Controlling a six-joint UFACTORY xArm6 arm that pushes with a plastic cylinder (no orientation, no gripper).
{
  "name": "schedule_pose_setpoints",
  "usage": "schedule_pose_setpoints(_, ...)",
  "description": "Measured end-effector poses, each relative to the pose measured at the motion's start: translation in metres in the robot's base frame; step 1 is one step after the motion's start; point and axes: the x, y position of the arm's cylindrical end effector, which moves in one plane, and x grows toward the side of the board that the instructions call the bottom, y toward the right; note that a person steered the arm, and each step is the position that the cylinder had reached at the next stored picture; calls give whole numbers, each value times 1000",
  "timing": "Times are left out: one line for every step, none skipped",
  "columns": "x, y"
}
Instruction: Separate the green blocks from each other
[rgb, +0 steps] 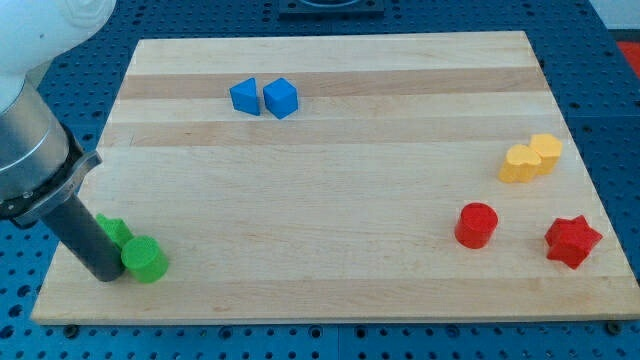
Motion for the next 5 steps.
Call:
schedule_pose_setpoints(6,-4)
schedule_pose_setpoints(31,-20)
schedule_pose_setpoints(31,-20)
schedule_pose_setpoints(-12,-34)
schedule_pose_setpoints(-39,-43)
